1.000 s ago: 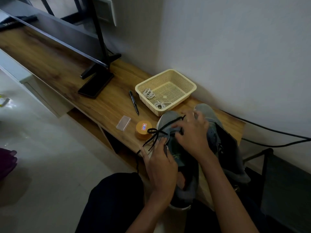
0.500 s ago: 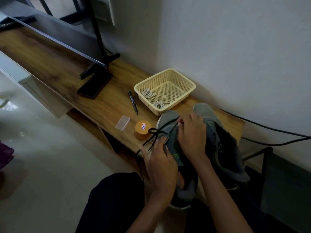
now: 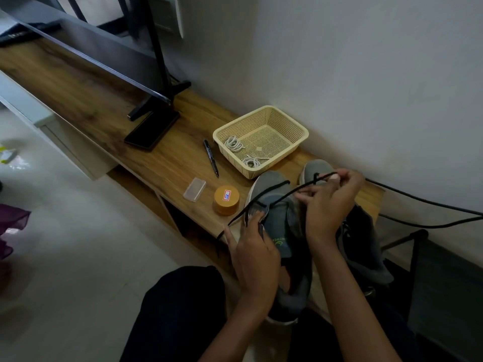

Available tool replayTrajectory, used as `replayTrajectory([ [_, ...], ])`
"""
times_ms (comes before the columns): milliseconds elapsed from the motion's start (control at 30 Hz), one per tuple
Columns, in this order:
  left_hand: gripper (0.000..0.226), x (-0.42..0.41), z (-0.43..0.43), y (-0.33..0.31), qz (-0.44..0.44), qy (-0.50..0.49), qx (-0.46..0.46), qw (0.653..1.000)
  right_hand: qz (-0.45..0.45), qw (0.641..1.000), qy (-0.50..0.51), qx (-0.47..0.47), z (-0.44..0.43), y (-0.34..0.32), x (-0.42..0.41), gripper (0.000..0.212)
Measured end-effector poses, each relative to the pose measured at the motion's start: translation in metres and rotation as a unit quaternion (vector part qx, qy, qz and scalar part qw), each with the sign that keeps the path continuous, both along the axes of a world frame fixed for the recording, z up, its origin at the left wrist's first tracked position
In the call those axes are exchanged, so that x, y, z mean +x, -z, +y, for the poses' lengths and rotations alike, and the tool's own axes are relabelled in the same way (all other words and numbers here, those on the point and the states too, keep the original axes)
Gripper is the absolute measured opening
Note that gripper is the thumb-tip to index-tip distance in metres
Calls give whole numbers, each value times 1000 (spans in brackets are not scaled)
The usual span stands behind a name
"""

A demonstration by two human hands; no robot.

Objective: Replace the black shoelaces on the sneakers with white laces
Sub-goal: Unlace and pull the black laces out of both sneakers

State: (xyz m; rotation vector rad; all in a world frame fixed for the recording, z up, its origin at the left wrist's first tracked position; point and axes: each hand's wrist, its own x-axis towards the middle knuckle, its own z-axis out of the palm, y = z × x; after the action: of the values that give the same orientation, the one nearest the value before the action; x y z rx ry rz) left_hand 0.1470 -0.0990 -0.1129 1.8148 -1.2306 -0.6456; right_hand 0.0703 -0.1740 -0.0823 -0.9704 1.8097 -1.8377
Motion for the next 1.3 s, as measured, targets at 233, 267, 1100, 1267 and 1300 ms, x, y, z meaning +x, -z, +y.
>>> replayTrajectory([
  [233,36,0,0,1,7,8,1,1000,103,994,30,-22,-3,-12,-17,11],
  [267,35,0,0,2,9,3,-9,1000,205,978,24,1,-3,-10,-21,13],
  [1100,34,0,-5,20,22,20,41,999,369,901,-167,155,2,34,5,12],
  [1267,34,1,-4,18,28,26,41,998,193,969,-105,116,-2,34,4,6],
  [1300,34,1,-3,17,31,28,40,998,152,978,-94,109,-3,34,3,6],
])
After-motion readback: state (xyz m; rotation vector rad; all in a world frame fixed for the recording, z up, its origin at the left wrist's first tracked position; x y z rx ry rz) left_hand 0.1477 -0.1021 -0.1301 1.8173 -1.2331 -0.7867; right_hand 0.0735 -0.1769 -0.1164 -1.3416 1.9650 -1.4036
